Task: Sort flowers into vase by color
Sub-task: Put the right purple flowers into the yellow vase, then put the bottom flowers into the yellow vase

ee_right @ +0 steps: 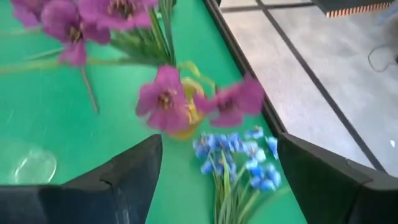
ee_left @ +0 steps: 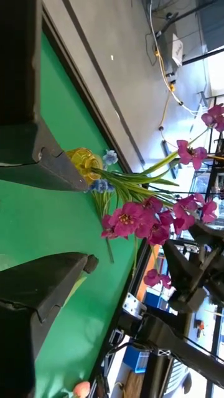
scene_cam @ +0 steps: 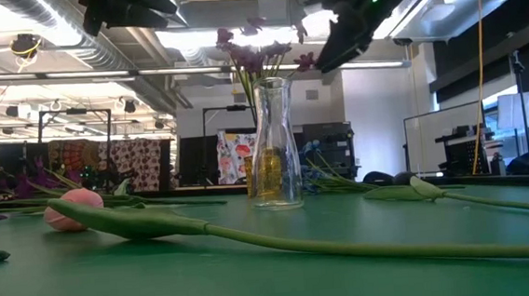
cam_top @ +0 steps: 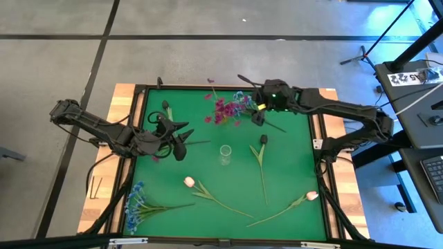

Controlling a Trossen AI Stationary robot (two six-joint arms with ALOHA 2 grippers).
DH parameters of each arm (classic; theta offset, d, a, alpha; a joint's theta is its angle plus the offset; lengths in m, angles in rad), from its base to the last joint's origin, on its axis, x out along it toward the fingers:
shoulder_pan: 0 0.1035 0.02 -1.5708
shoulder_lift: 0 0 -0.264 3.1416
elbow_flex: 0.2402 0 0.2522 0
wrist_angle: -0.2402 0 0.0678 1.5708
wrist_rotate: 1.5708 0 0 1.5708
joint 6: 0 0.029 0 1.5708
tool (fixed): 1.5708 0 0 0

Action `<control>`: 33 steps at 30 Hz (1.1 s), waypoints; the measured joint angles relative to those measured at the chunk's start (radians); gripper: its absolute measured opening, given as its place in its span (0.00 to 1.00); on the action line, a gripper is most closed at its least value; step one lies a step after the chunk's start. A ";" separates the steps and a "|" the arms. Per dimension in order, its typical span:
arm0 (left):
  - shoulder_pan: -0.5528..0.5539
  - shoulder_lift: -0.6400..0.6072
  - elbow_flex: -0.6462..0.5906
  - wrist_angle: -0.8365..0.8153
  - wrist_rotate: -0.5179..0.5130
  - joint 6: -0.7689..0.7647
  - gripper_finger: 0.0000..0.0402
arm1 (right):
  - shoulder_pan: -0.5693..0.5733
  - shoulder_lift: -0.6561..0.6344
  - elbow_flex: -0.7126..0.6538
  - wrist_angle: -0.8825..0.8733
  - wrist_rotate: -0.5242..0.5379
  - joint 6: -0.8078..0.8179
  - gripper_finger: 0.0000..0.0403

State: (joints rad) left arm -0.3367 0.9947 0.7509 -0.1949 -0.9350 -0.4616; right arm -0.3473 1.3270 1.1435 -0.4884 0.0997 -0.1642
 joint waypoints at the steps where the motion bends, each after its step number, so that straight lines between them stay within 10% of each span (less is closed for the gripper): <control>1: 0.000 0.000 0.000 -0.001 -0.002 0.000 0.41 | 0.000 -0.013 0.000 -0.022 0.005 0.000 0.79; 16: -0.013 -0.086 0.000 -0.148 -0.026 0.000 0.41 | 0.049 -0.246 -0.180 -0.103 -0.034 0.168 0.79; 33: -0.055 -0.120 -0.074 -0.212 -0.061 -0.153 0.41 | 0.427 -0.396 -0.506 0.149 0.112 0.382 0.79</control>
State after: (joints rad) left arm -0.3913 0.8749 0.6767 -0.4067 -0.9964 -0.6145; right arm 0.0801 0.9310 0.6377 -0.3393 0.2118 0.2181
